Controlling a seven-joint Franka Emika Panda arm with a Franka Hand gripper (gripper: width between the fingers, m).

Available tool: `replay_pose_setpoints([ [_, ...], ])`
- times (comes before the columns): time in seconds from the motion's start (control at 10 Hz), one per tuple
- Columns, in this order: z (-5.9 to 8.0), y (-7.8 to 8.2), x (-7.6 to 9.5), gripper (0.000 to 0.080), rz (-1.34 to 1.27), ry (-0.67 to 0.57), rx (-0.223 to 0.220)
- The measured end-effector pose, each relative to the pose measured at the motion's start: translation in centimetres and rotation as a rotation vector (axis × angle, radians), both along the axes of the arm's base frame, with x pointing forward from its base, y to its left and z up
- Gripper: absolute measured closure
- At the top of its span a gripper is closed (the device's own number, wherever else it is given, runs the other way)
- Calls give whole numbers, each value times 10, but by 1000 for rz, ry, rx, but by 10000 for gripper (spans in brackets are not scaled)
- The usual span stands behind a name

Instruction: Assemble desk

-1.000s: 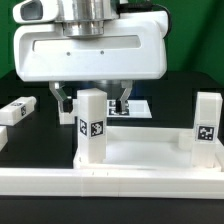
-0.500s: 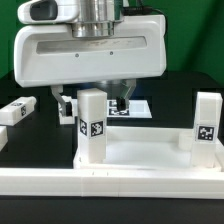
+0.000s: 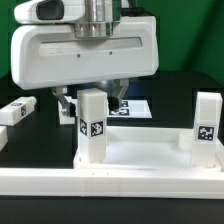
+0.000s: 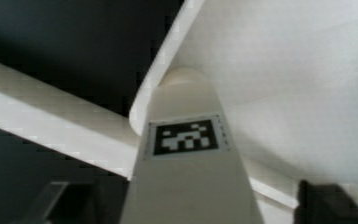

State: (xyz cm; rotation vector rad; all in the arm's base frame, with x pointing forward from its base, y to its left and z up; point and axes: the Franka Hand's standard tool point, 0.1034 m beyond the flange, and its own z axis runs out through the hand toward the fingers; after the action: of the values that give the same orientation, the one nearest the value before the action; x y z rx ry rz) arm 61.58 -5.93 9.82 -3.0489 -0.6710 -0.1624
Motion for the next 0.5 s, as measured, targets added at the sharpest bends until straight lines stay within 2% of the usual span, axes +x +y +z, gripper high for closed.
replay_pose_setpoints([
  [0.1, 0, 0, 0, 429, 0, 0, 0],
  [0.2, 0, 0, 0, 511, -19, 1, 2],
  [0.5, 0, 0, 0, 511, -67, 3, 7],
])
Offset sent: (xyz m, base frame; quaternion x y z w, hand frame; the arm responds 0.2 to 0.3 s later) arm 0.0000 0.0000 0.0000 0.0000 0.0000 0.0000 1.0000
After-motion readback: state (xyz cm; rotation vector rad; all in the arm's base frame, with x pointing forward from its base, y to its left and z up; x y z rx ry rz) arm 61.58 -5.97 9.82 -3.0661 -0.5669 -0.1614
